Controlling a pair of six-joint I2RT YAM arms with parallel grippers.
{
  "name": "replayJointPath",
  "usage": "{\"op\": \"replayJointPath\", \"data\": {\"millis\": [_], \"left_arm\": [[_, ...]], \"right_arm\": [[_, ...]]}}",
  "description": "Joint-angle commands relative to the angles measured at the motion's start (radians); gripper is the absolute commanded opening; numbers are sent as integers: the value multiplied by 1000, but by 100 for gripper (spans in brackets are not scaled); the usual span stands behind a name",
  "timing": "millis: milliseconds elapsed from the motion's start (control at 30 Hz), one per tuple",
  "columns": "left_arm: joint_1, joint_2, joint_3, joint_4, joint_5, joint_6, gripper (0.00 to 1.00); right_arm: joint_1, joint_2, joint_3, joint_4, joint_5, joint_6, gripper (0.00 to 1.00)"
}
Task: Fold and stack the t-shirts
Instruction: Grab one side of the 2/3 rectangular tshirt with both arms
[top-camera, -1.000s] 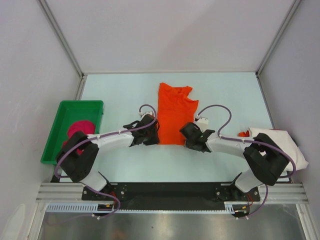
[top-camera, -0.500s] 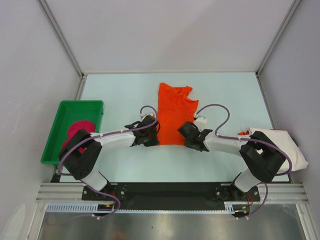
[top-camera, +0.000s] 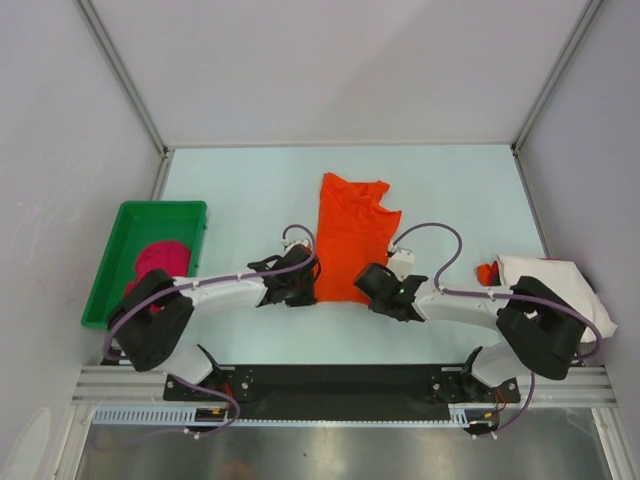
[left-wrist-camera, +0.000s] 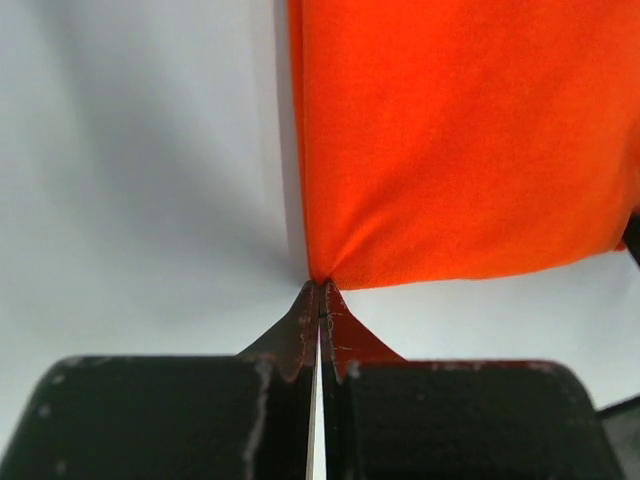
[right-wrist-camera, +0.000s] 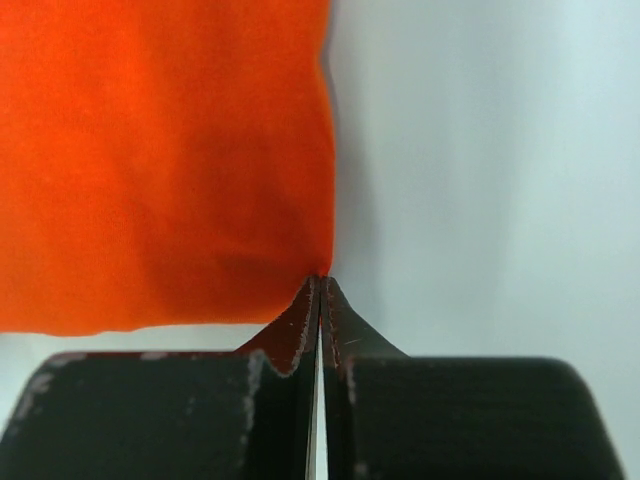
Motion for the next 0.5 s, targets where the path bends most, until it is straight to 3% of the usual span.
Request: {"op": "replayJointPath", "data": {"millis": [0,300,467], "left_arm": [[-93,-105,-71,-54,-4,-55,0],[-279,-224,-205,-119,-42,-164,0],[-325,-288,-239,-169,-74,-208,0]], "right_arm": [[89,-58,-82,-164,-19,117,0],[275,-102,-141,-269,-31,327,0],[383,-96,-136,-318,-30,419,0]]}}
